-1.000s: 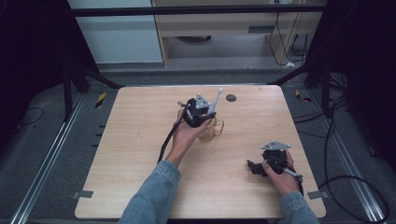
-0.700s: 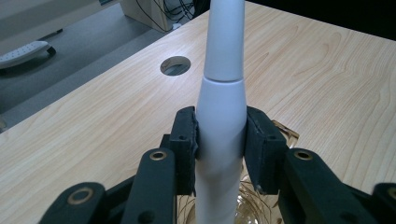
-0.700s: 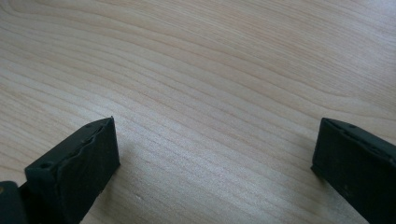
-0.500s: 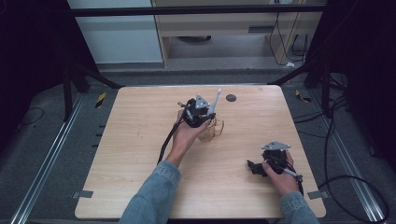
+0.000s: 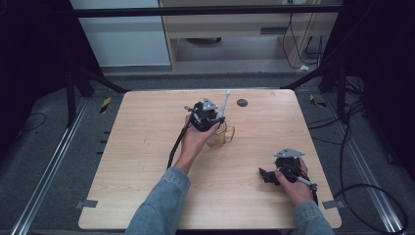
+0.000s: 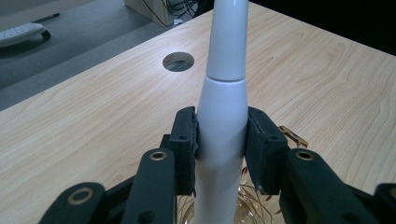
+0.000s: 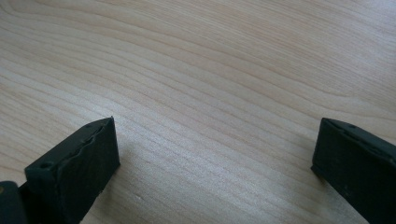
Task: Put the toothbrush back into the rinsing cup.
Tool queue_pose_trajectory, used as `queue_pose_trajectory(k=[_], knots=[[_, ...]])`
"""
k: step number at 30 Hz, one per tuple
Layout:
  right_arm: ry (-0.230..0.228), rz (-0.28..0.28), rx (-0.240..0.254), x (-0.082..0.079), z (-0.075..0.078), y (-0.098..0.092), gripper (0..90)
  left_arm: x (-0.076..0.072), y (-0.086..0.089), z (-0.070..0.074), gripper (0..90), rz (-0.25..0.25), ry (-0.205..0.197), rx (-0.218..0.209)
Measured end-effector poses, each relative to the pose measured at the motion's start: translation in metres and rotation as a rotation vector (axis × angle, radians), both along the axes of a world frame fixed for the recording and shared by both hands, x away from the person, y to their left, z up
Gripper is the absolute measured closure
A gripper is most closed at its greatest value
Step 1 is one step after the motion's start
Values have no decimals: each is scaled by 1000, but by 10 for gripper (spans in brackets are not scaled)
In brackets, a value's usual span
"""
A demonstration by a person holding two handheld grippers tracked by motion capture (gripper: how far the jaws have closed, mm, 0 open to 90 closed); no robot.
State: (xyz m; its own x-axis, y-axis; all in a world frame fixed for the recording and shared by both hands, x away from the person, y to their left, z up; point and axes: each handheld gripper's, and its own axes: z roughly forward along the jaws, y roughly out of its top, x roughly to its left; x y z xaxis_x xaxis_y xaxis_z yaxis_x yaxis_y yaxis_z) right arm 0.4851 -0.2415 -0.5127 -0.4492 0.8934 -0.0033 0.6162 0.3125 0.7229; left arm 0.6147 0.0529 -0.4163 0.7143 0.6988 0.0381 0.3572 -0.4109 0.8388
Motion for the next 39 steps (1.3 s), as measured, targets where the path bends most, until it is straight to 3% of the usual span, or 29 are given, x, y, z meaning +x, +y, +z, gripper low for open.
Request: queue_pose_trajectory(k=[13,39], knots=[[7,-3,7,0,1,0,6,3,-1,2,656,2,12,0],[4,-1,4,0,0,0,6,-1,-1,4,605,-1,-6,0]])
